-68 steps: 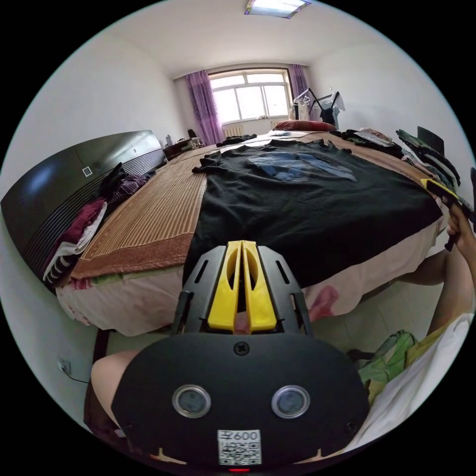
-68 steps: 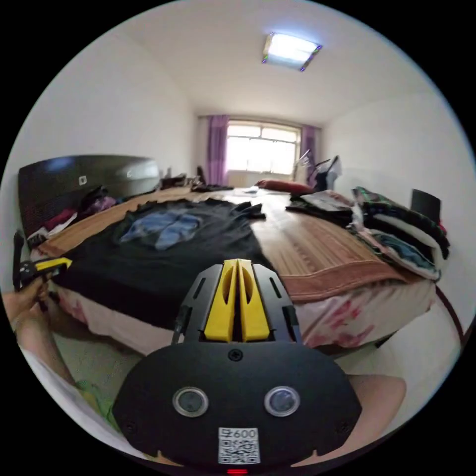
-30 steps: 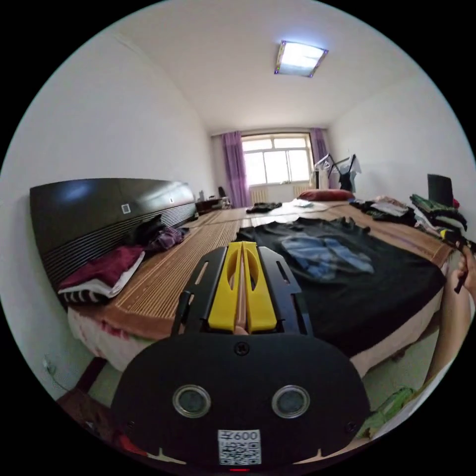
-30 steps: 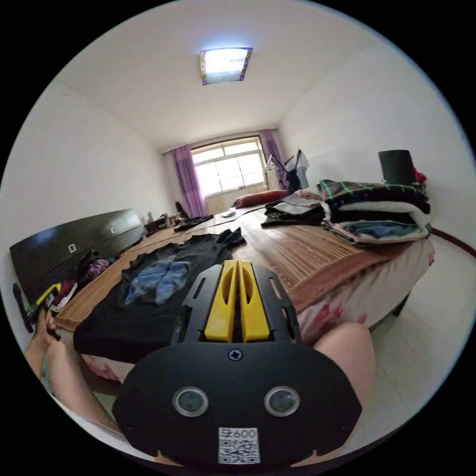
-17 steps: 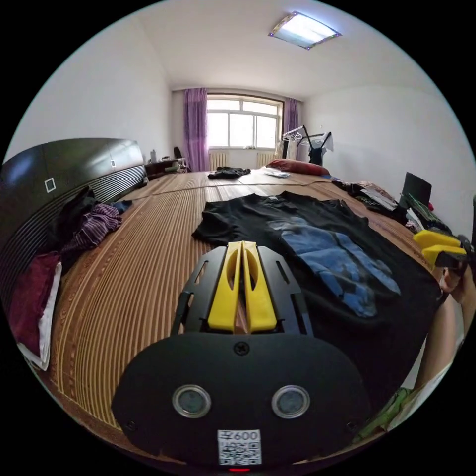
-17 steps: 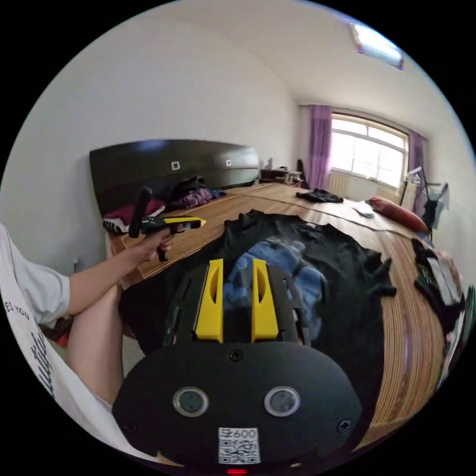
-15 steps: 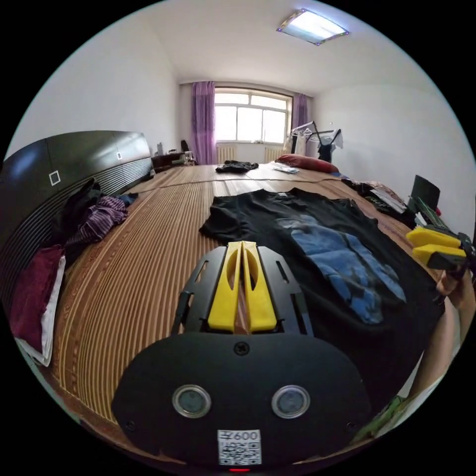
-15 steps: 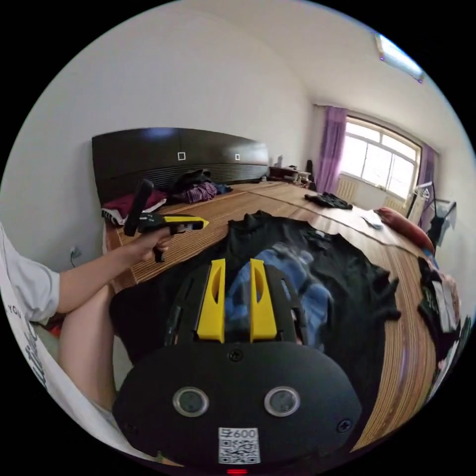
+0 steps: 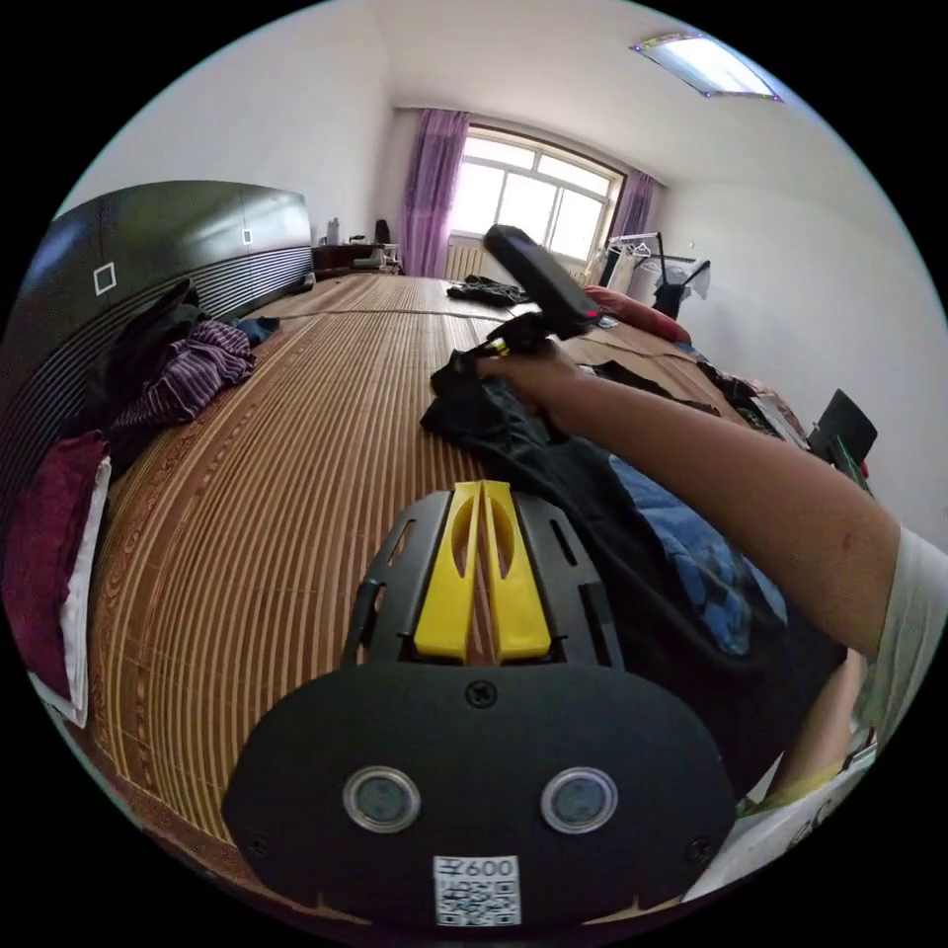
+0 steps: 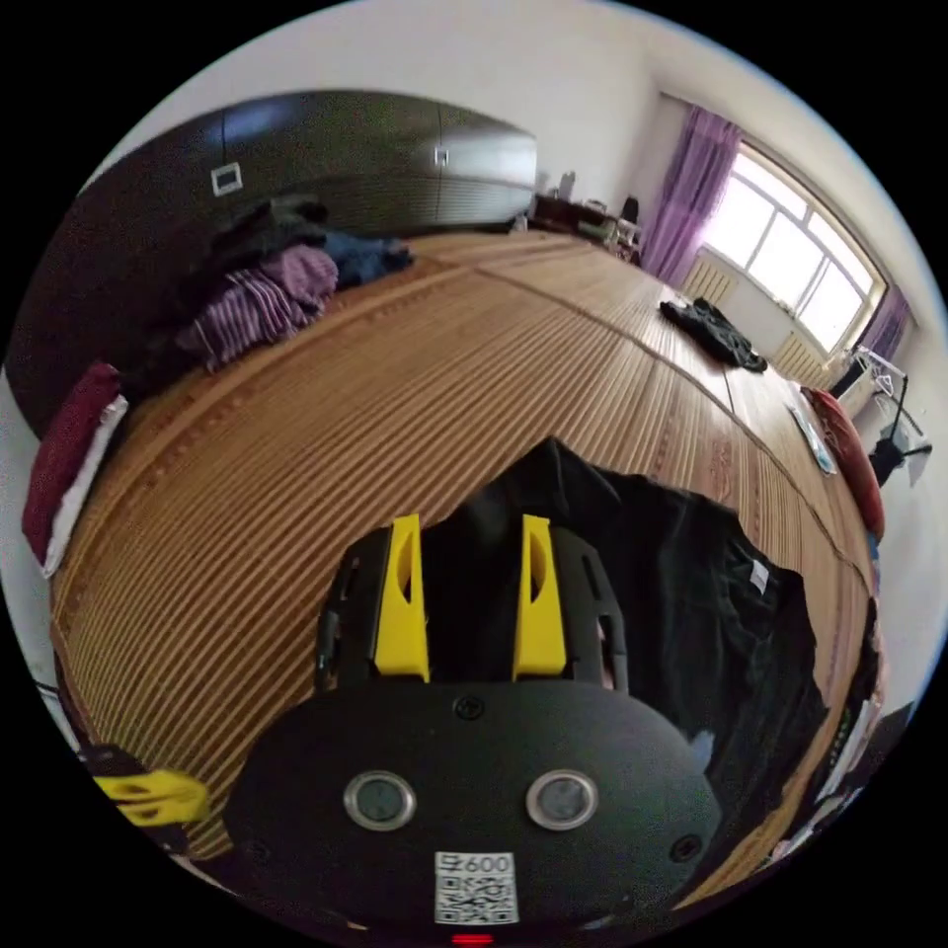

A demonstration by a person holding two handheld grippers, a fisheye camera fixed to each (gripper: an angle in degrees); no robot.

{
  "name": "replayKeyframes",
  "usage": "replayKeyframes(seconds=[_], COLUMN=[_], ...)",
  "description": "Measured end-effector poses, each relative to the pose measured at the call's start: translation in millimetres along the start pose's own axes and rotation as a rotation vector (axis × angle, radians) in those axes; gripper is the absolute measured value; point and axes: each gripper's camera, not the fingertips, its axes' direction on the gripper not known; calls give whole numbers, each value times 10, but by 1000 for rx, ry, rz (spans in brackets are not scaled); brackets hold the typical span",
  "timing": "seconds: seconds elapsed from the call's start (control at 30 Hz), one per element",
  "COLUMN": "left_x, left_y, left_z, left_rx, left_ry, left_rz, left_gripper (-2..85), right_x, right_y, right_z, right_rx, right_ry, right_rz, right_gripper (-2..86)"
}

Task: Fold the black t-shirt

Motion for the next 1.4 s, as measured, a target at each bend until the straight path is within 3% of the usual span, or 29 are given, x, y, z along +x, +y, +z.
replayKeyframes(seconds=[0.13, 0.2, 0.33, 0.4, 0.5, 0.63, 0.7, 0.8, 0.97, 1.1, 1.4], left_x=[620, 928, 1509, 1808, 2080, 2307, 2407, 2524, 2783, 3124, 3450], left_y=[200, 353, 626, 836, 1130, 1507, 1758, 2097, 2655, 3117, 4054], left_z=[-593, -956, -1520, -1847, -2210, -2567, -2744, -2916, -3114, -3128, -2995], left_rx=[-34, -54, -38, -34, -27, -15, -11, -8, 10, -2, -8], left_ry=[-52, -17, -14, -2, 7, -4, 14, 42, 70, 60, 80], left_rz=[21, -24, -16, -28, -53, -80, -110, -142, -173, -157, -153], left_gripper=[2, 3, 3, 3, 3, 4, 4, 3, 4, 4, 3], right_x=[57, 120, 310, 375, 394, 348, 123, -254, -786, -972, -778], right_y=[-16, 148, 192, 177, -5, -20, -19, 121, 352, 204, 300], right_z=[-159, -561, -871, -936, -783, -604, -419, -264, -139, 297, 85], right_rx=[142, 396, 578, 668, 560, 450, 287, 112, 116, 45, 134], right_ry=[-8, -155, -305, -493, -480, -376, -286, -337, -268, -20, -294], right_rz=[-31, -172, -103, -128, -17, -60, -203, -430, -501, -421, -595], right_gripper=[4, -4, -3, 6, 40, 22, 23, 40, 51, 5, 3])
